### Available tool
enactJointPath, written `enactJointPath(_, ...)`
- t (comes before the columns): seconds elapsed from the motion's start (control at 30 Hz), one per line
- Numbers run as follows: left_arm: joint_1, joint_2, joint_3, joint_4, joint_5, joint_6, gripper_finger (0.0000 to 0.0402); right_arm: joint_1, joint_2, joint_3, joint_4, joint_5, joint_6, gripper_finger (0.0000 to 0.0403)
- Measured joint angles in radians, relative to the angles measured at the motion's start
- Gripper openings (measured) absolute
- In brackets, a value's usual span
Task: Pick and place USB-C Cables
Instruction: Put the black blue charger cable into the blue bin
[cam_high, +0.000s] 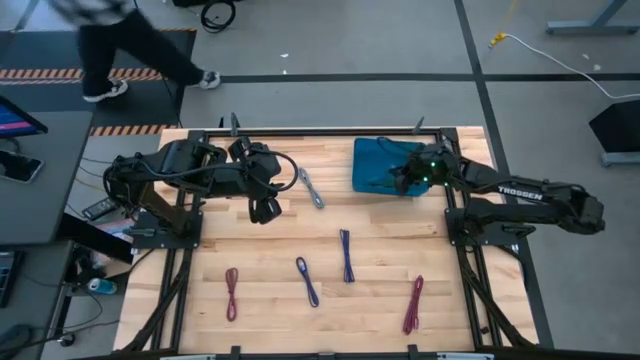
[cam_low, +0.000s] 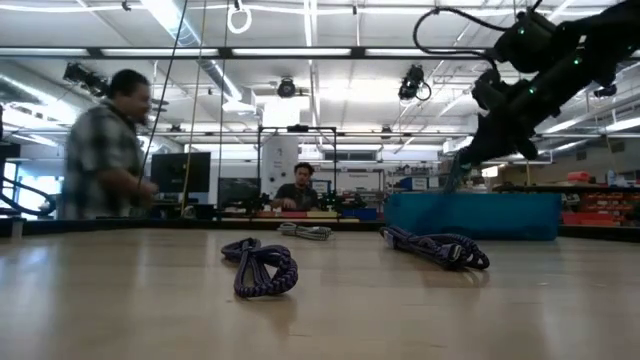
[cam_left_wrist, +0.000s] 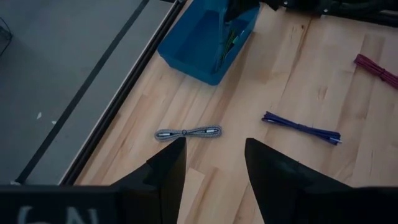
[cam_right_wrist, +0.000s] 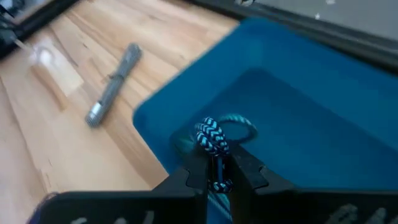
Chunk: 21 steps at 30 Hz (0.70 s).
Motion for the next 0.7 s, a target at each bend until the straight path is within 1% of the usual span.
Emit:
enactJointPath(0.37, 0.000, 0.000, 0.000, 0.013, 0.000, 0.000, 0.0172, 0.000, 0.001, -0.122, -0.002, -0.020, 0.040, 0.0032)
enactJointPath(0.67, 0.000, 0.000, 0.000, 0.014, 0.000, 0.000, 0.0172, -0.003, 0.000, -0.150, 0.001, 0.015, 0.022, 0.0033)
enactJointPath(0.7, 0.000, 0.000, 0.000, 0.014, 0.000, 0.000, 0.0172, -0.003, 0.000, -0.150, 0.002, 0.015, 0.018, 0.0039)
